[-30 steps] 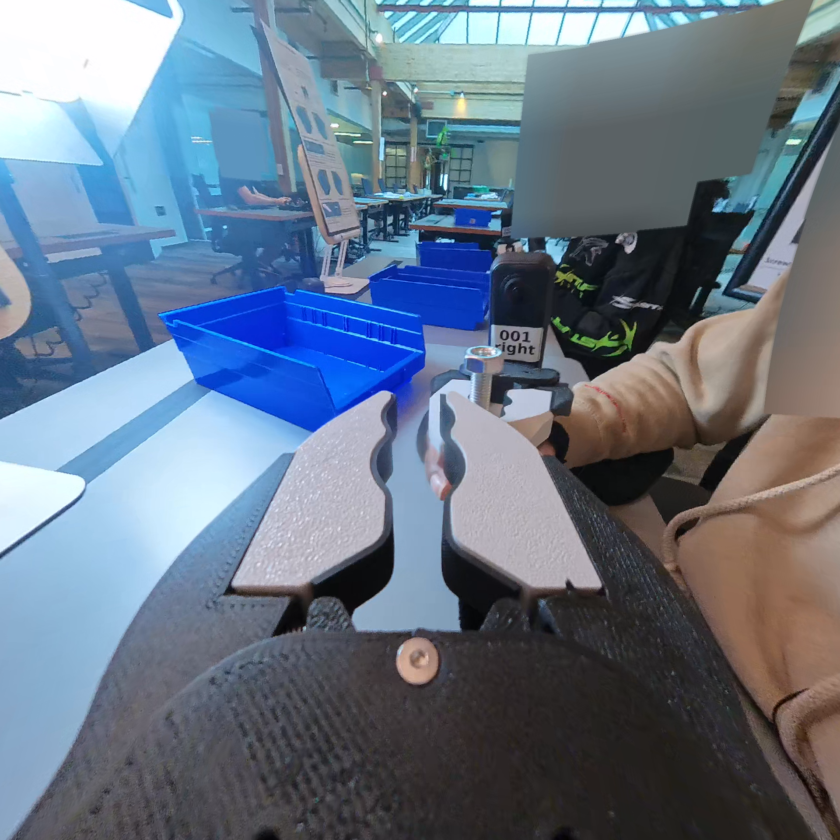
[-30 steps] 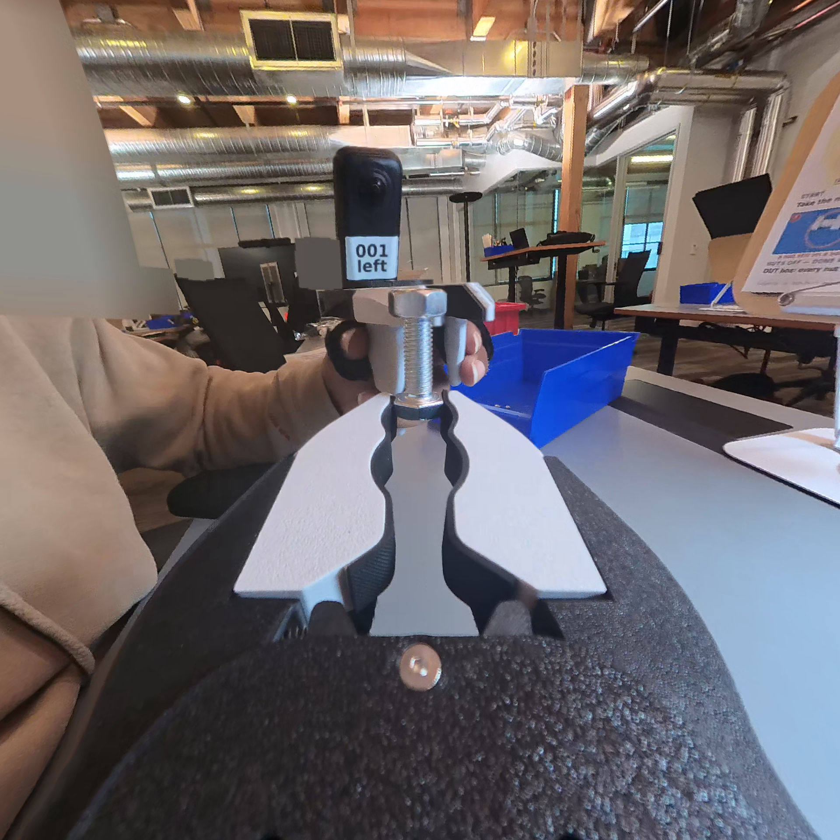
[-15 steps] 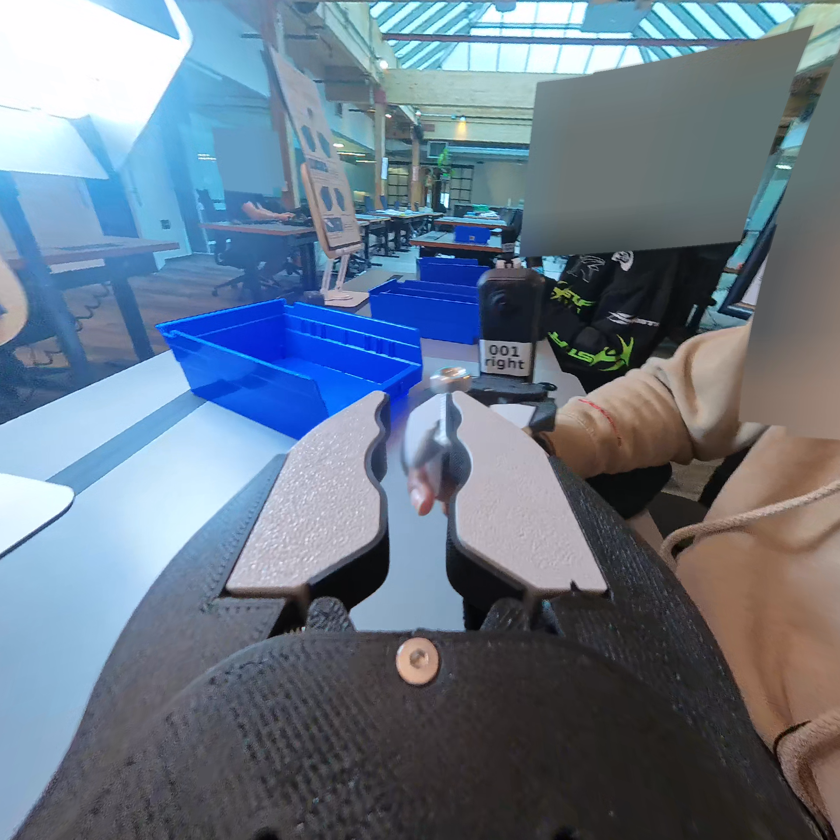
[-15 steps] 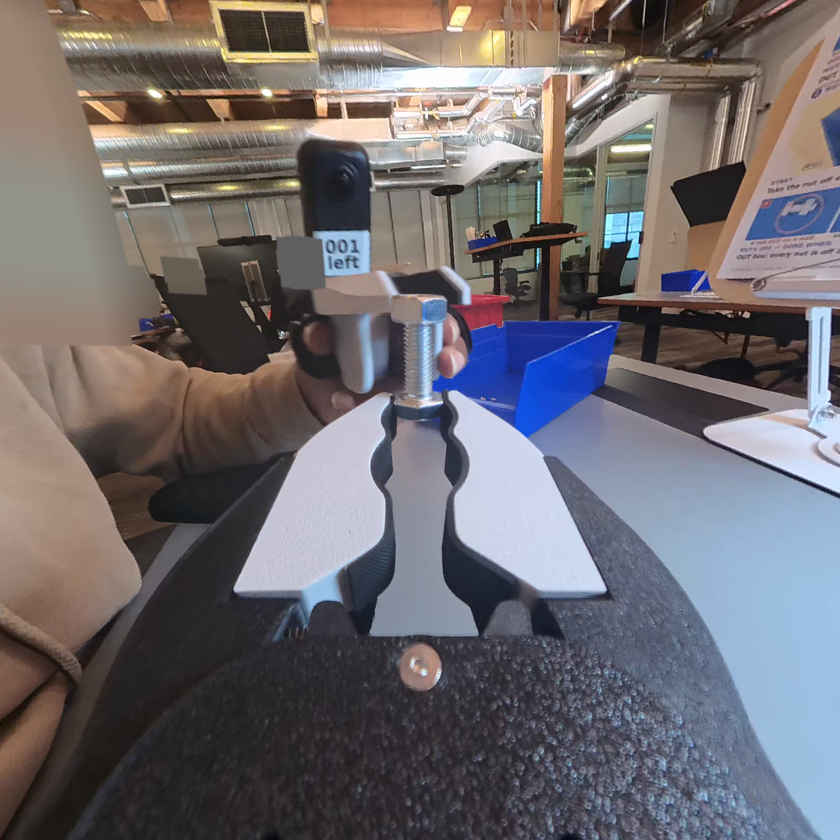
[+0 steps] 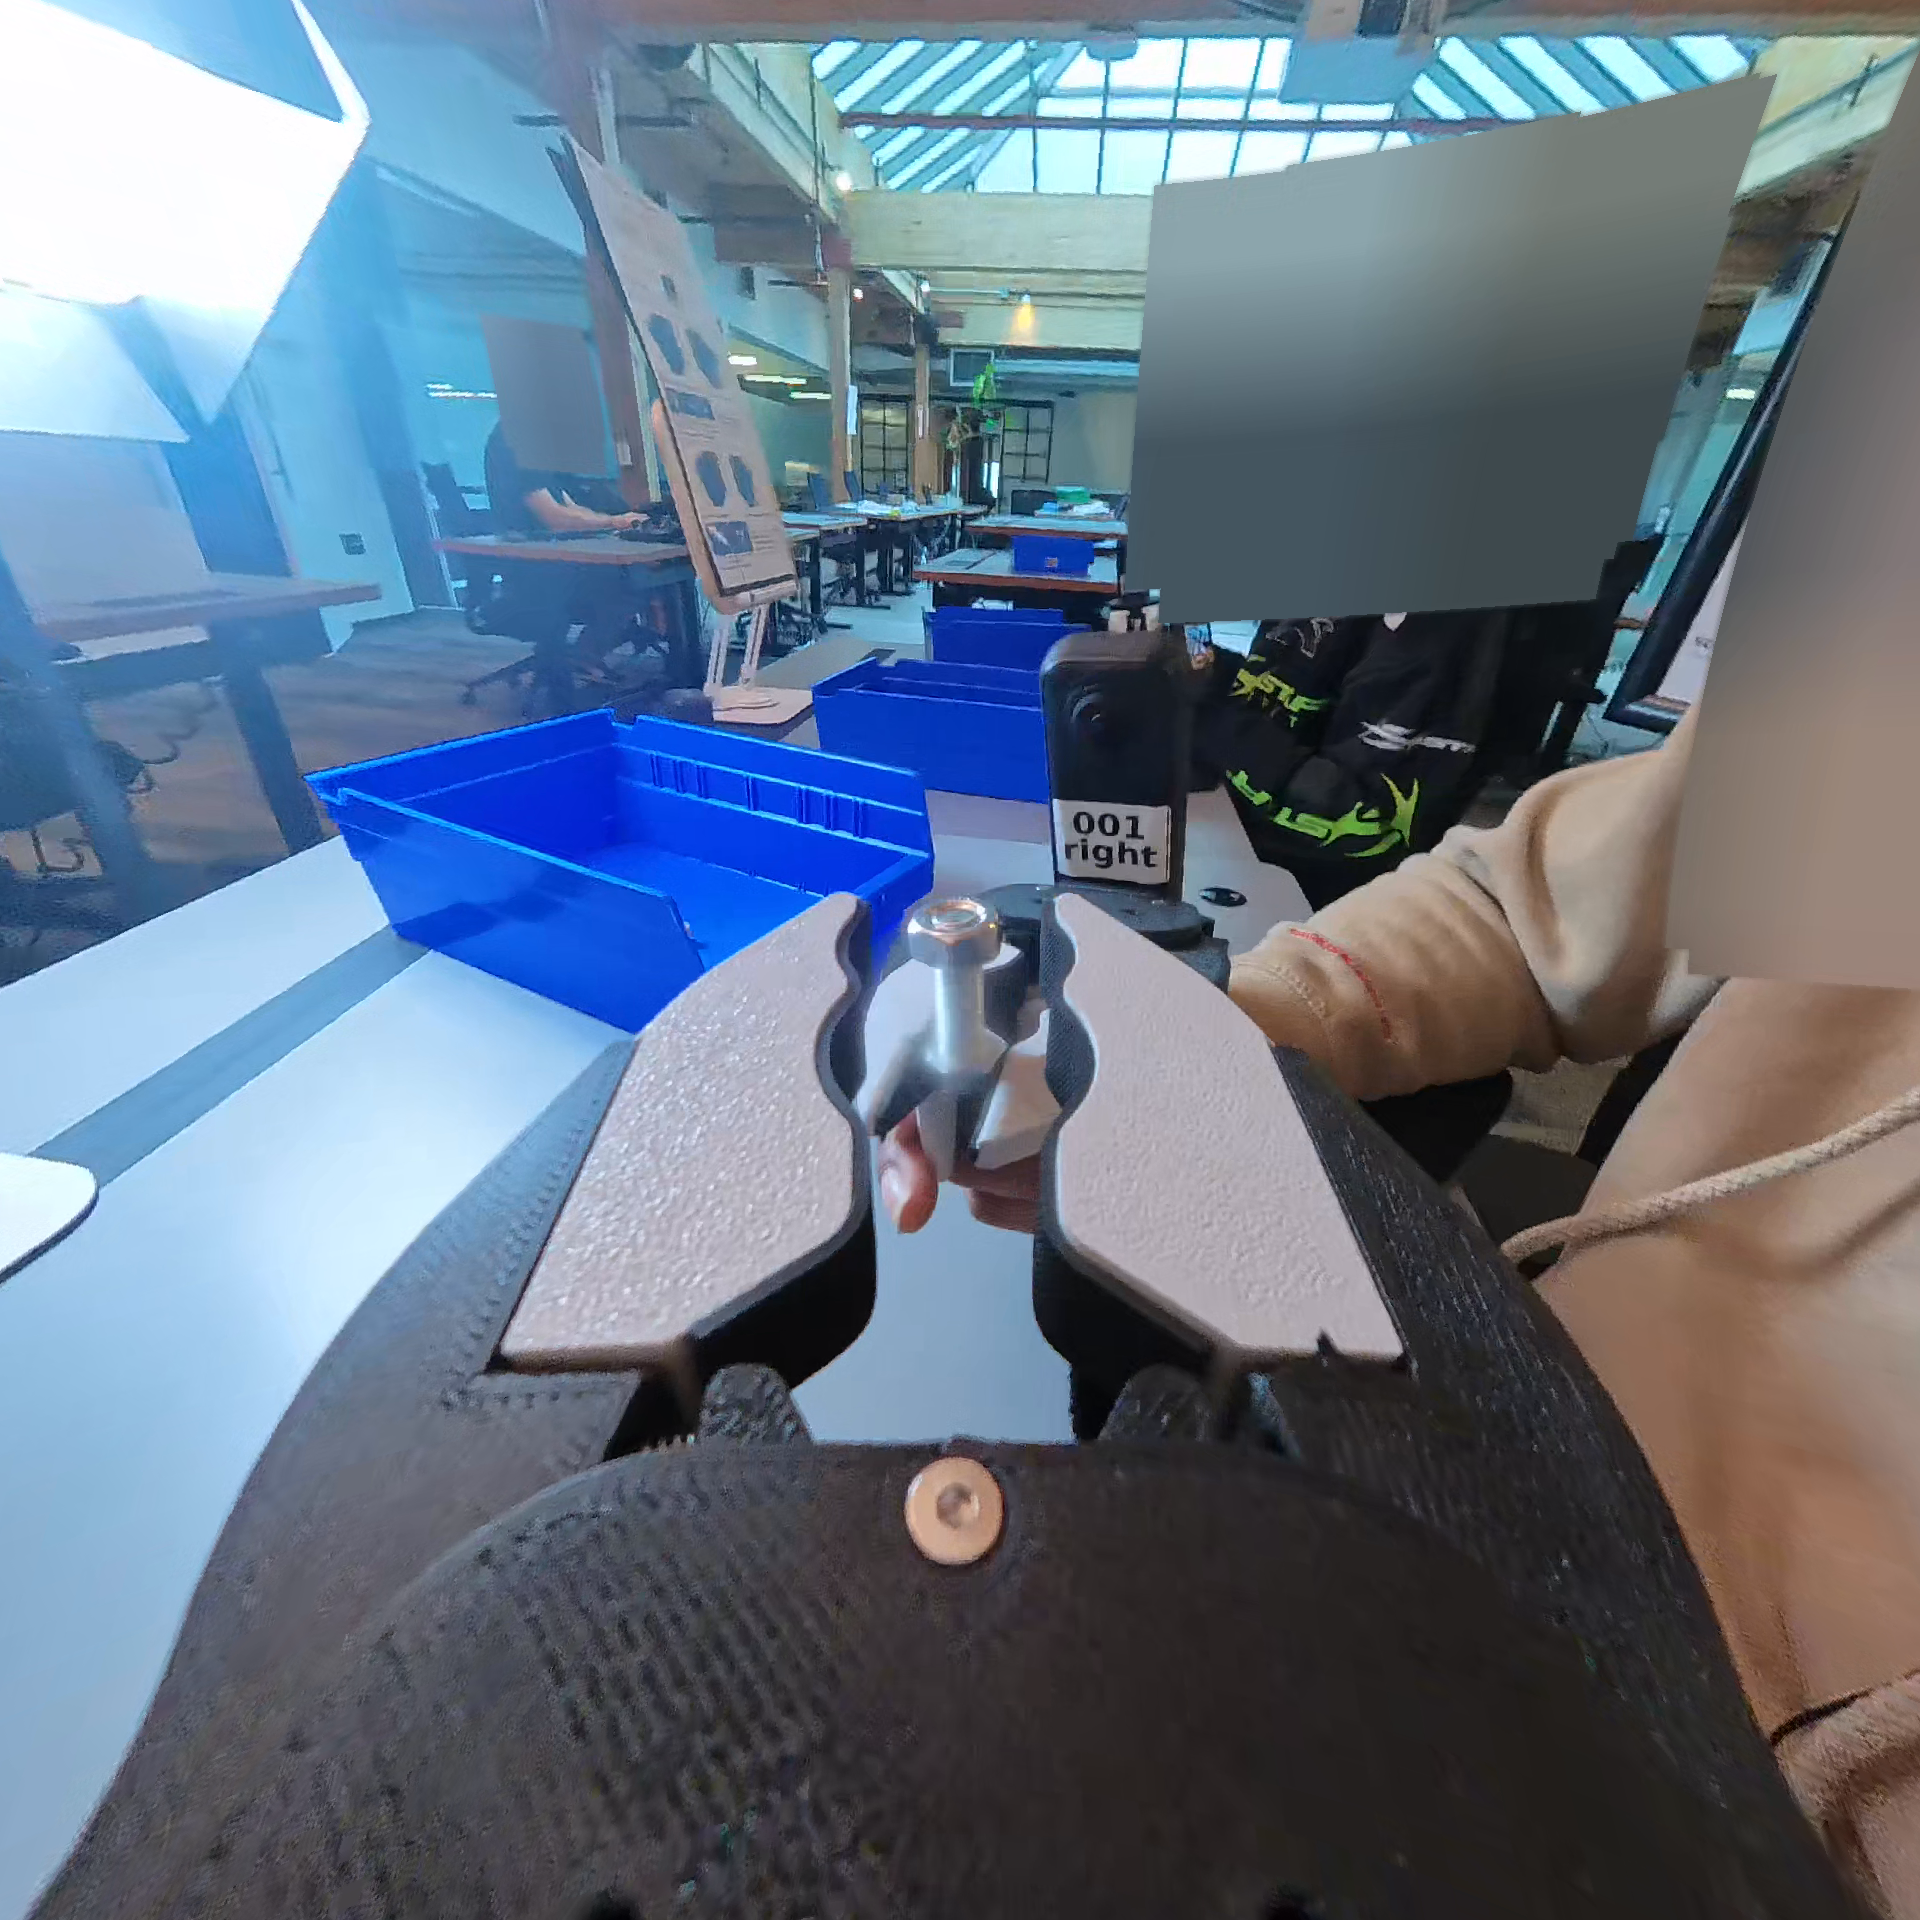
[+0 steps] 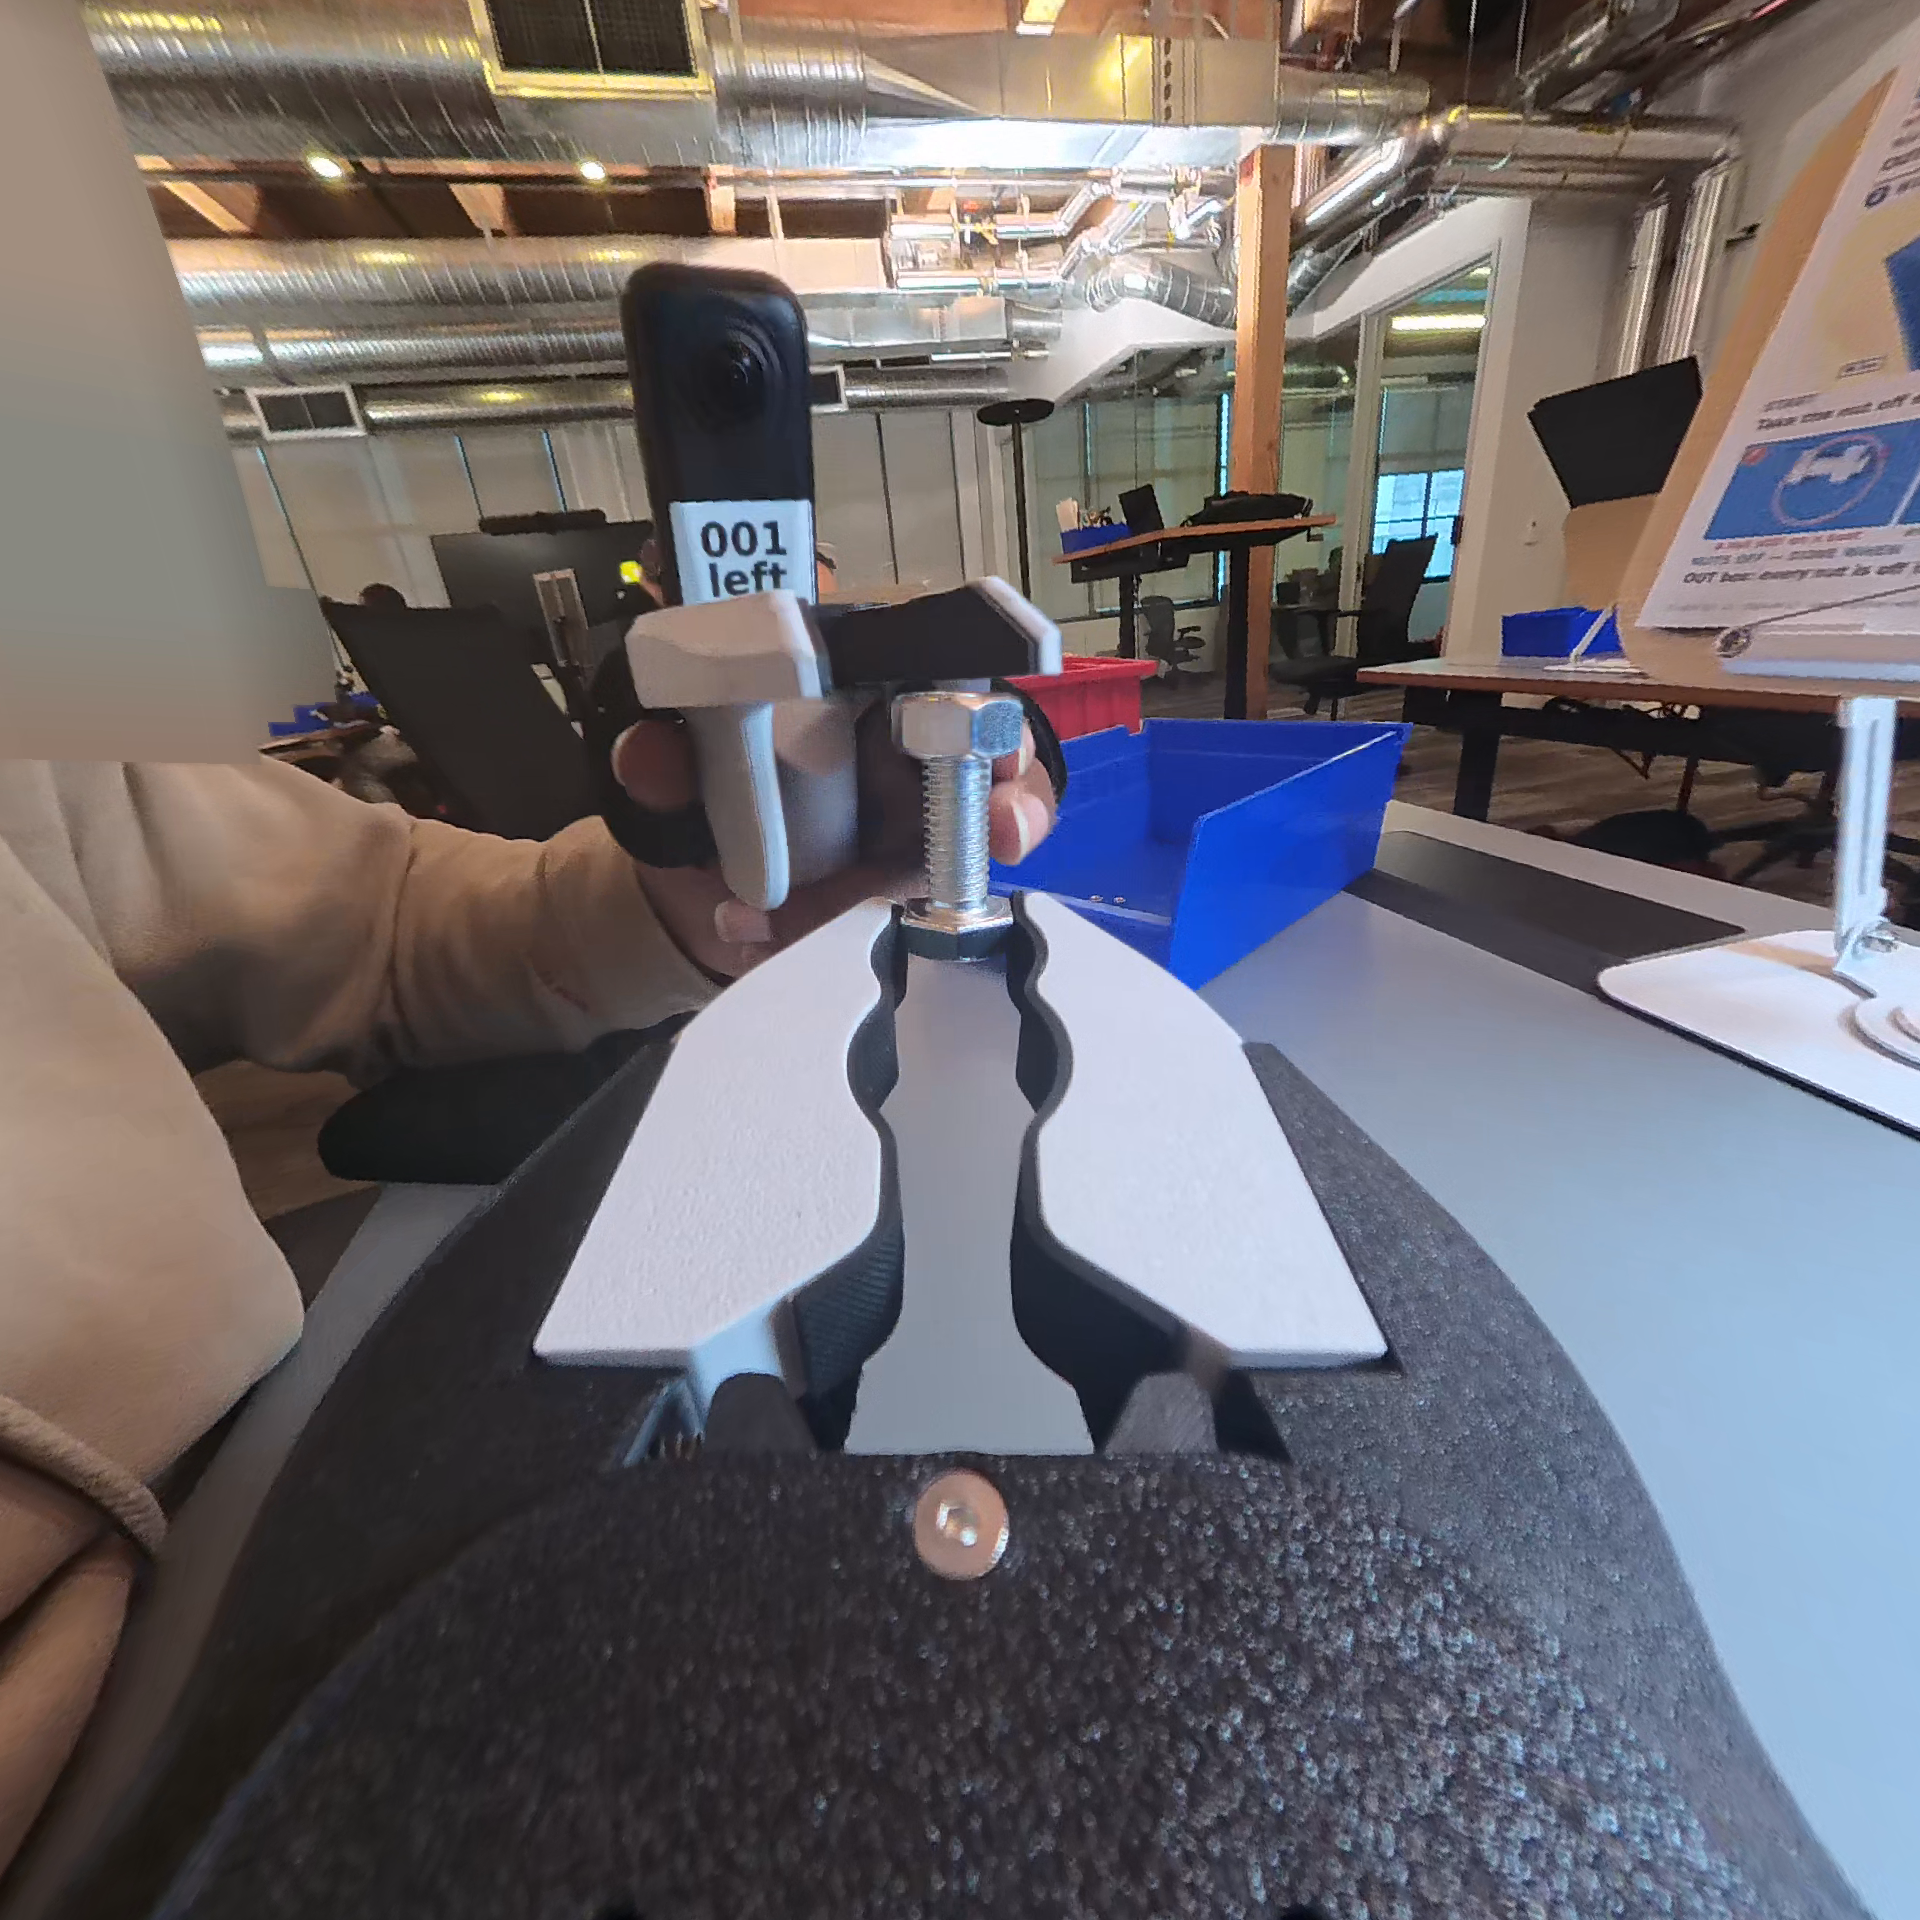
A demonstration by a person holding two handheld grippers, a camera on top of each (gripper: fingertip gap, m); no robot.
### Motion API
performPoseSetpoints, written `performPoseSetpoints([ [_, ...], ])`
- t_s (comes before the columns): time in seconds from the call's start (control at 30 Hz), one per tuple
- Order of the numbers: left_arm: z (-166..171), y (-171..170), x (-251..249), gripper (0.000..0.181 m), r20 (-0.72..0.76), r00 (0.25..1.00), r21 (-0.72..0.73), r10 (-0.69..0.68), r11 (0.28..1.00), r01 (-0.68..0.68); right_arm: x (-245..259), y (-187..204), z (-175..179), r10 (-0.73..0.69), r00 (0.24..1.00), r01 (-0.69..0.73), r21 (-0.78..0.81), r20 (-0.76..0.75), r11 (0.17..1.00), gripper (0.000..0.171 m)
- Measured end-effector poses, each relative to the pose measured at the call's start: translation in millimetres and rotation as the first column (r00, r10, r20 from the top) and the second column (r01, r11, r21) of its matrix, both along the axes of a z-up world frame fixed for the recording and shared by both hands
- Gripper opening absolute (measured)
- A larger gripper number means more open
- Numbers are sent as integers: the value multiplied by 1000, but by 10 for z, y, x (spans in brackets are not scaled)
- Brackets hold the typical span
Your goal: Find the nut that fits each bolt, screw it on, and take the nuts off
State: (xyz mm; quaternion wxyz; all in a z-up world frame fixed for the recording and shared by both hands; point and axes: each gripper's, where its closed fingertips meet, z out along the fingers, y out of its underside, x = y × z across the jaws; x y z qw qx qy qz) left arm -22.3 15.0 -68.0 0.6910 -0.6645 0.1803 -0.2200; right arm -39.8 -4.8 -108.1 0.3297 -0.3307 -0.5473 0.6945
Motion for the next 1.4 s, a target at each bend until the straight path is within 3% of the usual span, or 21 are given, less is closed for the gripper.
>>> performPoseSetpoints([
  [0.1, -61, 41, -65, 33, -14, 999, -9, 39, 999, -39, 18, -30, 27, 1, 1000, -1, 9, -11, 1000, 18],
  [0.17, -49, 62, -252, 11, 43, 994, -26, 100, 995, -99, 49, -1, 85, 6, 999, -6, -11, -33, 1000, 18],
  [0.4, -9, 19, -25, 30, 18, 1000, 7, 14, 1000, -14, 6, 31, 35, -24, 1000, 24, 3, -7, 1000, 18],
  [0.5, -68, 67, -46, 29, 3, 999, -19, 43, 999, -43, 2, 2, 15, -20, 1000, 20, 13, -2, 1000, 18],
  [0.53, -69, 65, -82, 26, 21, 999, -27, 46, 999, -45, 1, 18, 19, -25, 1000, 25, 7, -2, 1000, 18],
  [0.57, -83, 87, -176, 9, 33, 995, -42, 91, 995, -89, 12, 36, 39, -20, 1000, 20, -9, -12, 1000, 18],
  [0.63, -109, 107, -294, 12, 39, 991, -50, 129, 991, -127, 24, 65, 75, -23, 999, 23, -20, -24, 1000, 18],
  [0.83, -62, 62, -23, 30, 11, 999, -19, 34, 999, -33, -21, 59, 7, -36, 999, 36, -8, 4, 999, 18],
  [0.93, -118, 102, -103, 25, -17, 996, -36, 85, 996, -85, -12, 53, 20, -33, 999, 33, -14, -2, 999, 18],
  [0.97, -115, 115, -189, 11, -1, 993, -44, 120, 992, -120, 0, 68, 39, -27, 1000, 26, -29, -10, 999, 18],
  [1.3, -142, 120, -92, 31, -10, 997, -48, 79, 996, -80, -22, 56, 14, -34, 999, 34, -21, 3, 999, 18],
  [1.37, -160, 160, -278, 9, 4, 986, -70, 169, 983, -168, -7, 83, 40, -28, 1000, 28, -42, -5, 999, 18],
  [1.4, -163, 165, -342, 10, 13, 983, -73, 183, 981, -182, -1, 96, 54, -28, 1000, 27, -48, -8, 998, 18],
])
